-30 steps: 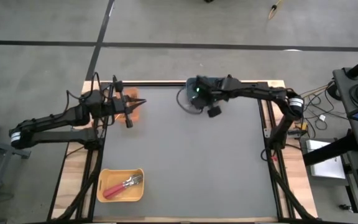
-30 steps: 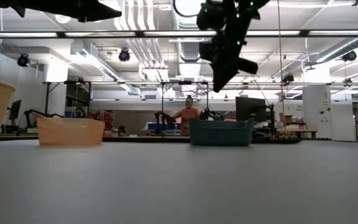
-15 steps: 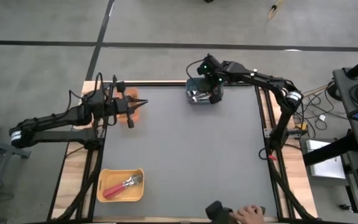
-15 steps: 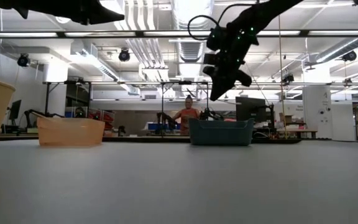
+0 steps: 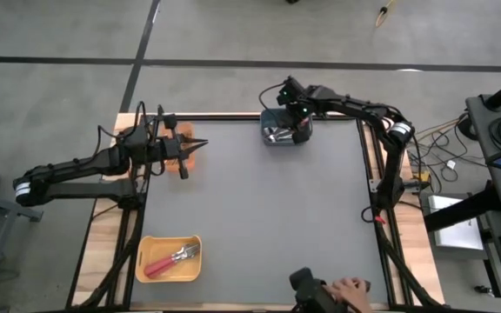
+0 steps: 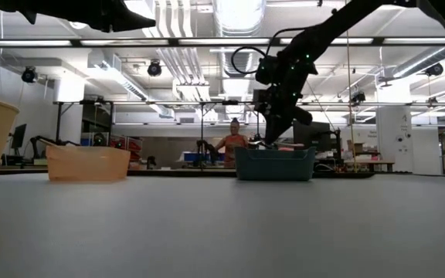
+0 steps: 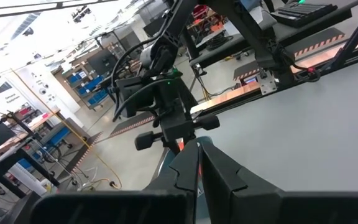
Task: Sort silverware by color (type)
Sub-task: Put the orange fork into the blue bin
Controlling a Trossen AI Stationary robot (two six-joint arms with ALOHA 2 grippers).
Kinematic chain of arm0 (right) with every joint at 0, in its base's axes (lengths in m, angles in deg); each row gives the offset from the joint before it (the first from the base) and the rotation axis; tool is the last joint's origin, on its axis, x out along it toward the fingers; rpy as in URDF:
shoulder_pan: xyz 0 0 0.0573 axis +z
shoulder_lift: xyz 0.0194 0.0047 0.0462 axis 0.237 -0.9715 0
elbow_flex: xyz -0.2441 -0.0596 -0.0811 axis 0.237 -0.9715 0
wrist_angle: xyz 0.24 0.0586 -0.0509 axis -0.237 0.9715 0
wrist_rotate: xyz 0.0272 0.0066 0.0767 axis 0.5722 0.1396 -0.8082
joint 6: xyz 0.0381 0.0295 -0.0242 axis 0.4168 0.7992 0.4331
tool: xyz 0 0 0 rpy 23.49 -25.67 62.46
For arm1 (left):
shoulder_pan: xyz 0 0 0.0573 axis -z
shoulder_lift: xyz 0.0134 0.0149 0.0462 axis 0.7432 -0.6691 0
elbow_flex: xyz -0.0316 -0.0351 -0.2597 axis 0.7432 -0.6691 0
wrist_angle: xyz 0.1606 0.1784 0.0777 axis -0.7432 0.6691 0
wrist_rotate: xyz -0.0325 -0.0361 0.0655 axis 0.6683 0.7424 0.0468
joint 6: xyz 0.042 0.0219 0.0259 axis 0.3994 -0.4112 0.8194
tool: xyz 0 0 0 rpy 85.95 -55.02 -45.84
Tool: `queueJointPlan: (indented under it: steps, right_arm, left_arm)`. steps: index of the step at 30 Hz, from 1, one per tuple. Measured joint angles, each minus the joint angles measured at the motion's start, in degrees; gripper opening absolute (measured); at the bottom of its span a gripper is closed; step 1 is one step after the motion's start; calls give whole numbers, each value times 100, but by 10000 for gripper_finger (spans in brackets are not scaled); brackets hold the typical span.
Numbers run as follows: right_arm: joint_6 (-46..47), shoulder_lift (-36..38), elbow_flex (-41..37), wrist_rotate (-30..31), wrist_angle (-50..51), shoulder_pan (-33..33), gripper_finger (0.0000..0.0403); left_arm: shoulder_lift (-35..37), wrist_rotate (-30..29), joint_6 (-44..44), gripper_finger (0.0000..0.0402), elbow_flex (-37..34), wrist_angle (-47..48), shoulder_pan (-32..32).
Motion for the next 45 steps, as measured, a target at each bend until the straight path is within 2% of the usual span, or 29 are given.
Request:
queueJointPlan:
  steps: [24, 37, 45]
  right_arm:
    - [160, -18, -148, -145, -154, -111, 12]
    - [160, -18, -393, -143, -615, -137, 12]
    - [130, -321, -399, -75, -687, -137, 12]
  left_arm:
    - [0, 0, 0, 0, 0, 7, 0]
    - [0, -1, 0, 0, 0, 7, 0]
    - [0, 1, 0, 0, 0, 10, 0]
